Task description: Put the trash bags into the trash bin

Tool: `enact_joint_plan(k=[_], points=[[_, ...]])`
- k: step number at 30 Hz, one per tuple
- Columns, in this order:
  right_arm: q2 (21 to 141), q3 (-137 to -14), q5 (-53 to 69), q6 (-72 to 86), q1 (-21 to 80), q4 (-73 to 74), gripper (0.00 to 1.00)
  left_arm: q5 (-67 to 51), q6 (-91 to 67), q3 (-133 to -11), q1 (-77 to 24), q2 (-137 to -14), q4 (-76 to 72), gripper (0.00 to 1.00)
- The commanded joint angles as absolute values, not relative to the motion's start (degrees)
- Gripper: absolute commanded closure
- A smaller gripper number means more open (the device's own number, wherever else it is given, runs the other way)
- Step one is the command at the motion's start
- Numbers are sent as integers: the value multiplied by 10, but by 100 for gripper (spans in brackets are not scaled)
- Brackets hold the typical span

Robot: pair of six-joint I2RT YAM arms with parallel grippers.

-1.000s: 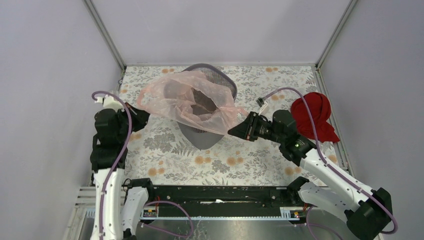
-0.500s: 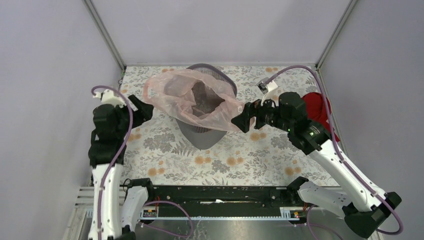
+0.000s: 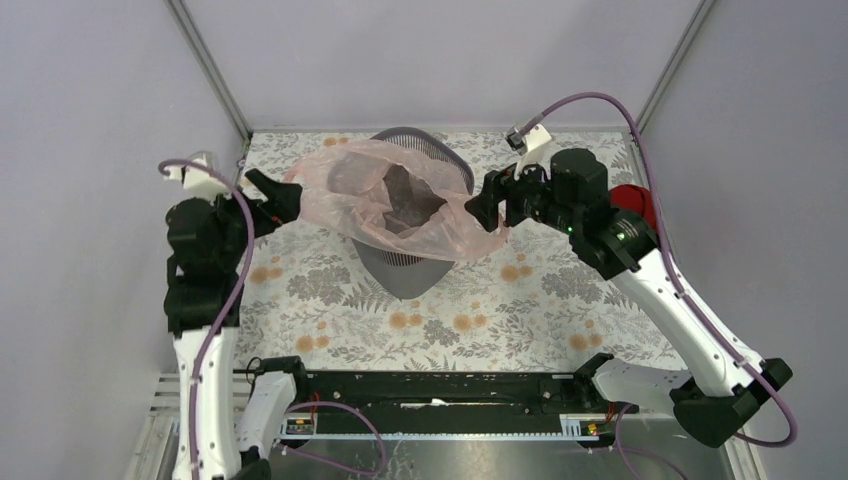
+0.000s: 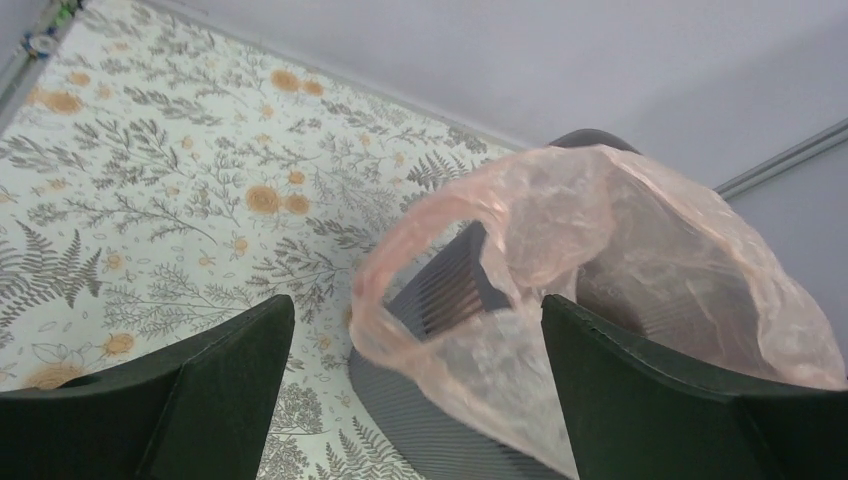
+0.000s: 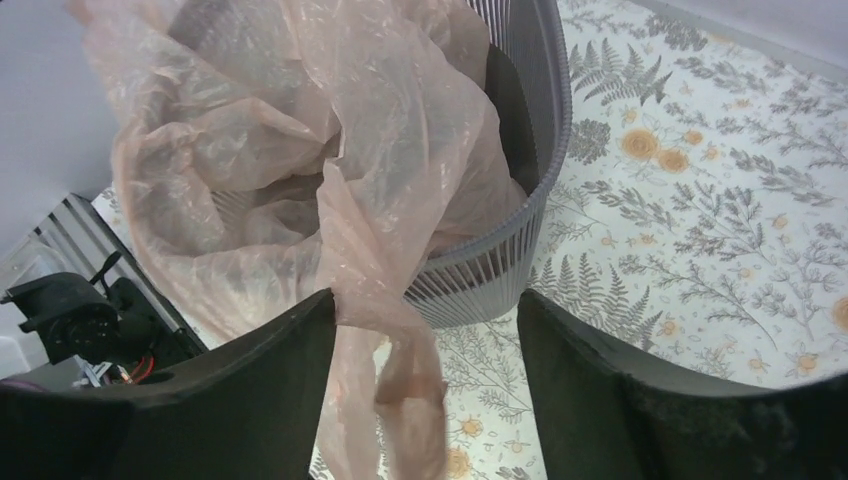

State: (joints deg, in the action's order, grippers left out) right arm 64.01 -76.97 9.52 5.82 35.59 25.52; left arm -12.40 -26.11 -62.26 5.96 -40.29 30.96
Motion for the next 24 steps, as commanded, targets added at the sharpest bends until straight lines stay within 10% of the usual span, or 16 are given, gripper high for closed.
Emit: enact_joint_plan(k=[1,11,24], points=[[668,-790,78,87,358,221,36,-128,-284,-646,62,-471,260,6],[689,-781,-9,97,345,171,100,-174,-288,-679,62,-584,234,47],[729,-760,-86,108,309,91,100,-162,-301,-691,62,-647,180,72]])
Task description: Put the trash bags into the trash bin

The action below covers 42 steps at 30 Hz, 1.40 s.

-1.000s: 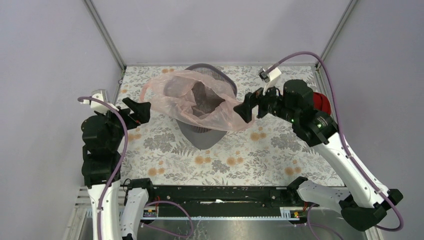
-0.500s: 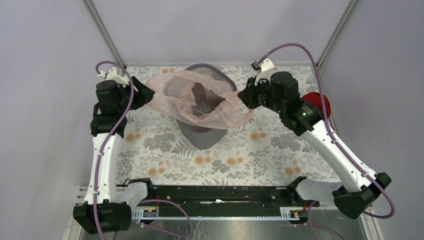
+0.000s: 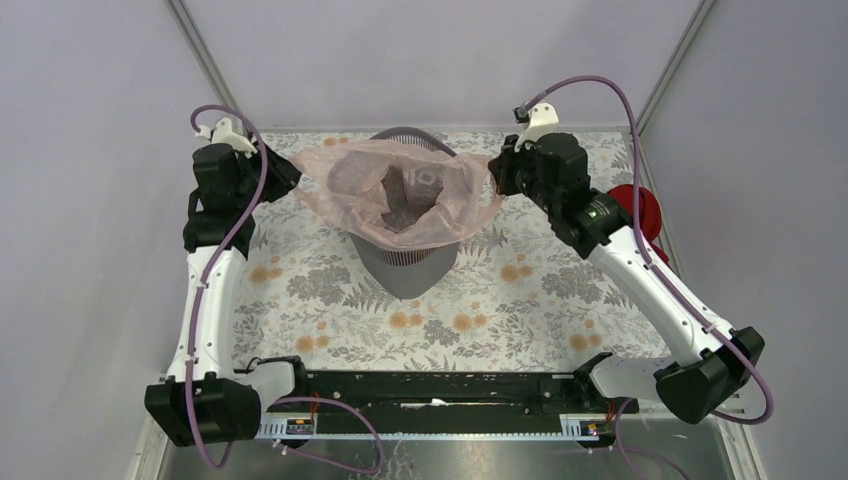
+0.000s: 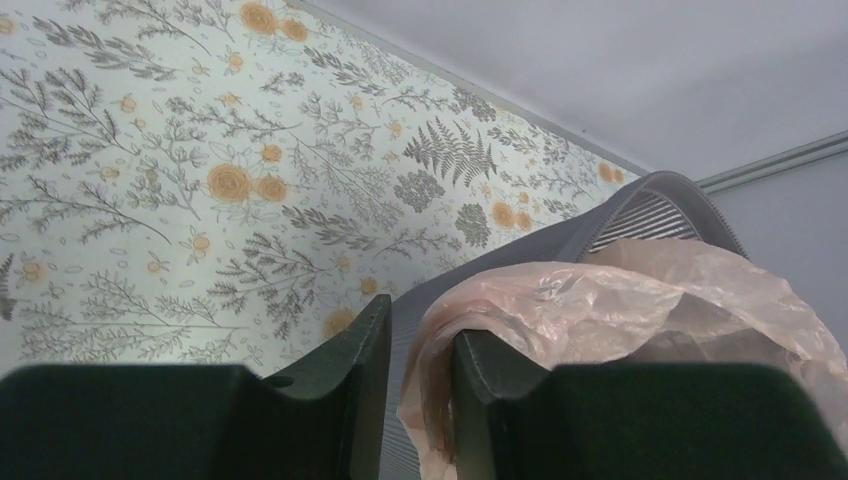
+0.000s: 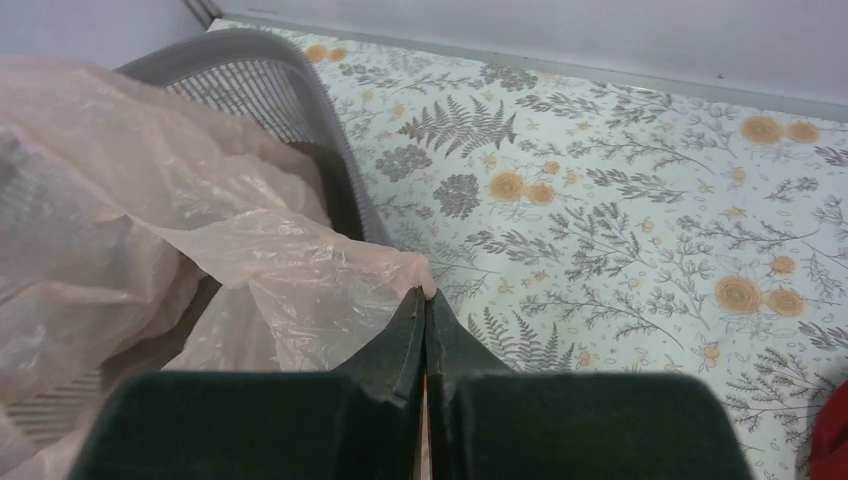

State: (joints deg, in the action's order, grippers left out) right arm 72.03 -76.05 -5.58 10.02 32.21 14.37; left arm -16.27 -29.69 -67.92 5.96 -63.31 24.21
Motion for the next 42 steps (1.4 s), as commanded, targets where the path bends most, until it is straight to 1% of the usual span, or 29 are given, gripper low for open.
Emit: enact_joint_plan(k=[1,4,7,12,17,22,28,32,34,38,40,42], points=[[734,-761,-85,110,306,88,100,-159,-301,-692,62,-653,175,73],[754,-767,-90,116,296,81,100,-167,-303,-701,62,-682,160,77],[773,-762,-83,125,283,66,100,-200,-314,-704,62,-716,131,78],[794,-737,-74,143,261,44,100,-218,-326,-714,62,-762,106,78],[817,-698,-41,157,242,-12,100,-256,-337,-723,62,-805,98,77],[861,-693,39,171,239,-61,100,-288,-349,-707,61,-828,81,76],[918,-667,118,210,237,-132,100,-303,-350,-713,61,-828,59,70],[946,-656,160,244,235,-163,100,-309,-358,-736,61,-840,39,60],[952,-644,176,260,234,-177,100,-314,-366,-750,61,-855,29,57],[959,-629,194,275,234,-192,100,-319,-383,-777,61,-895,26,54],[962,-637,199,275,234,-178,100,-334,-395,-786,61,-919,18,55],[954,-651,199,270,232,-160,100,-345,-405,-790,59,-941,15,57]])
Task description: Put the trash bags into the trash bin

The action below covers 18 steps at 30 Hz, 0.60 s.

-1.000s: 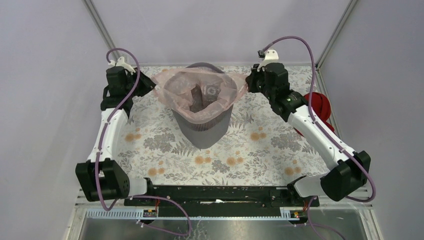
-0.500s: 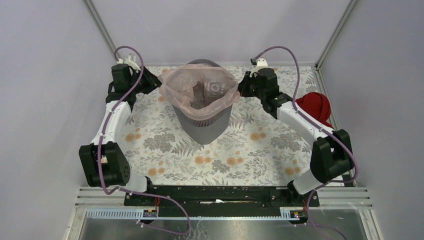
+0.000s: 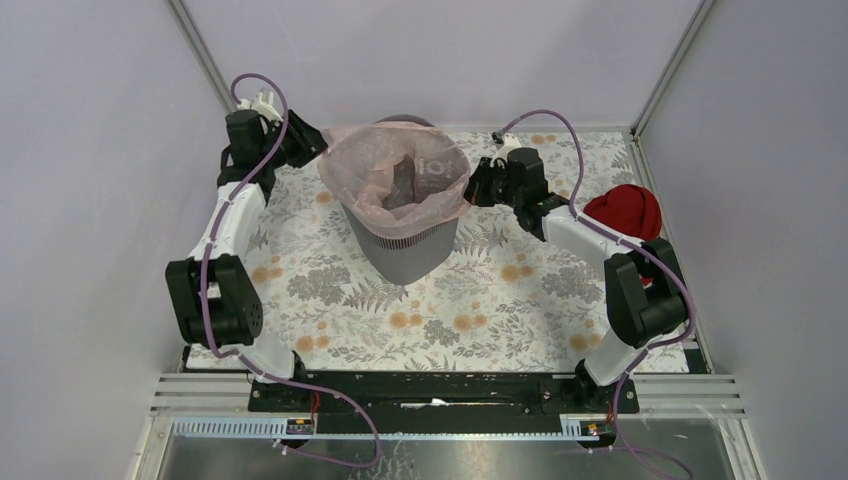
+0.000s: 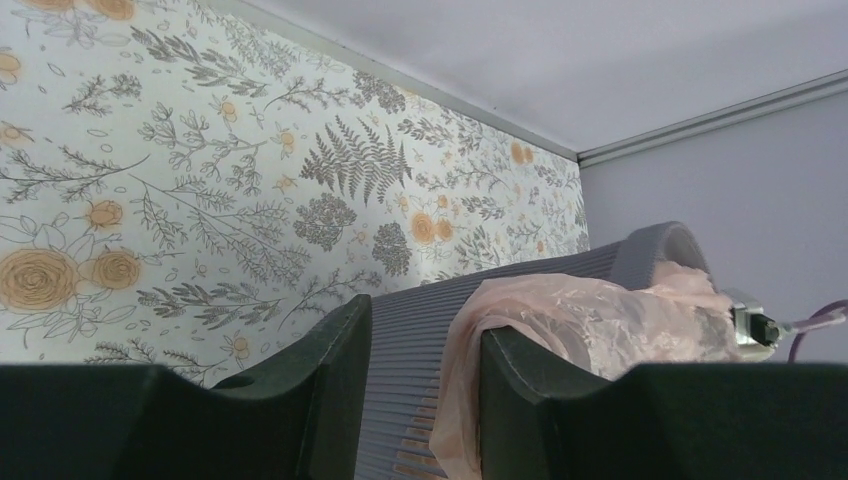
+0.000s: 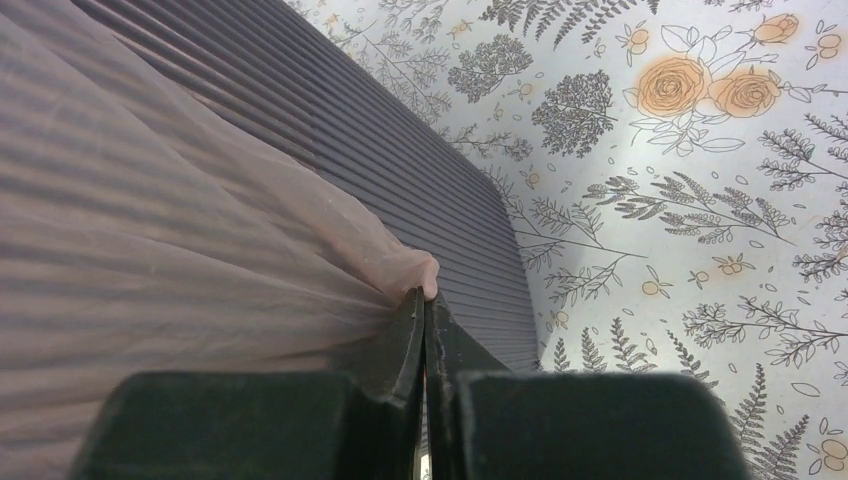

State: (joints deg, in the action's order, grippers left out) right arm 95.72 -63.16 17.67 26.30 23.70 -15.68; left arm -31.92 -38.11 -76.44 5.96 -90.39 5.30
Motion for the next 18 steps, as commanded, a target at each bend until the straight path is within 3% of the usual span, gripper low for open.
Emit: enact_joint_plan(k=[1,7,18], points=[[948,-658,195,266,232,-150,100,-347,-407,-788,58,-953,16,58],[946,-733,158,237,222,-101,100,-372,-417,-768,53,-984,25,60],[1101,-789,230,300,194,-121,100,-416,-458,-776,50,-947,-12,54]])
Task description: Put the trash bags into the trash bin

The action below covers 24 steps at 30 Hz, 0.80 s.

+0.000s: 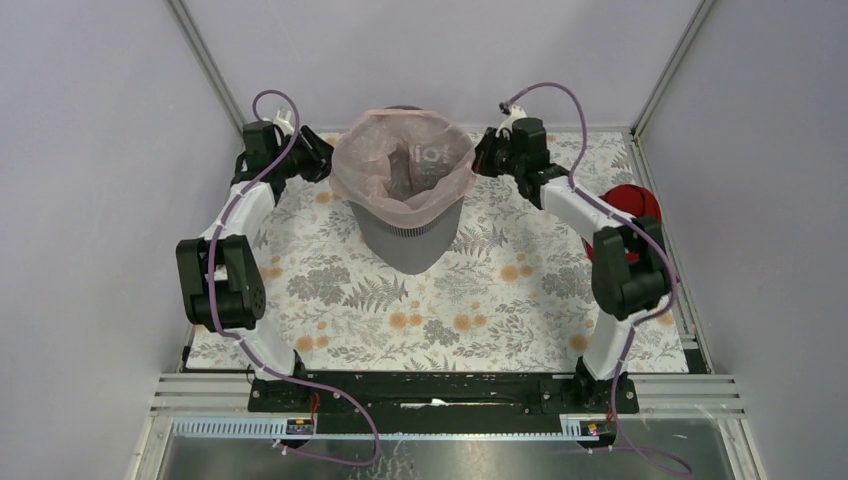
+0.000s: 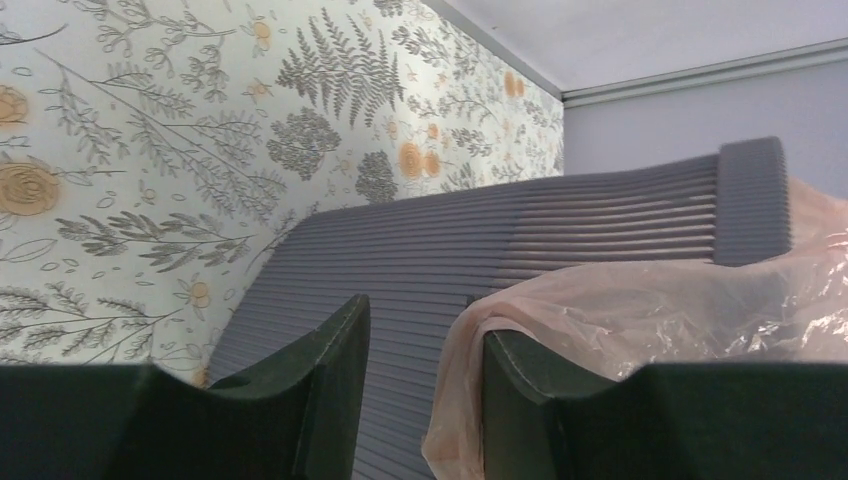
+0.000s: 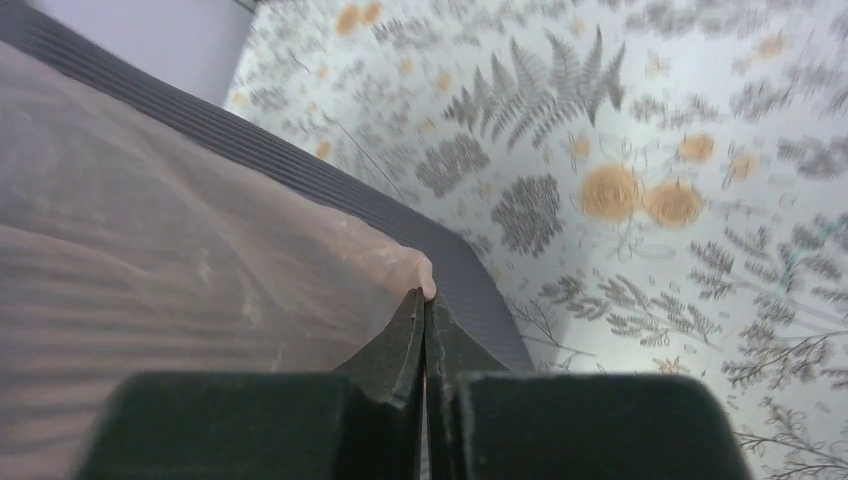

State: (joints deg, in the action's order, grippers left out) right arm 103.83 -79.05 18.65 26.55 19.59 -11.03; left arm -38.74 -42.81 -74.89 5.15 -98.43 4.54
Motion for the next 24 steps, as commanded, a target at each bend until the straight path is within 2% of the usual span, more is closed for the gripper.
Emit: enact_joint_plan(k=[1,5,9,17,24], points=[[1113,-781,242,312,194,-132,100,-416,-462,-781,50,-947,-19,53],[1139,-746,274,348,194,-170,100,-403,-467,-786,50,-962,-28,51],[1112,-722,282,358,194,-178,100,-394,-467,-771,48,-989,-32,55],[1063,-810,272,332,194,-121,100,-332,-437,-741,47,-1019,-3,60],[1108,-854,251,312,191,-94,100,-334,-432,-720,45,-1023,17,62]])
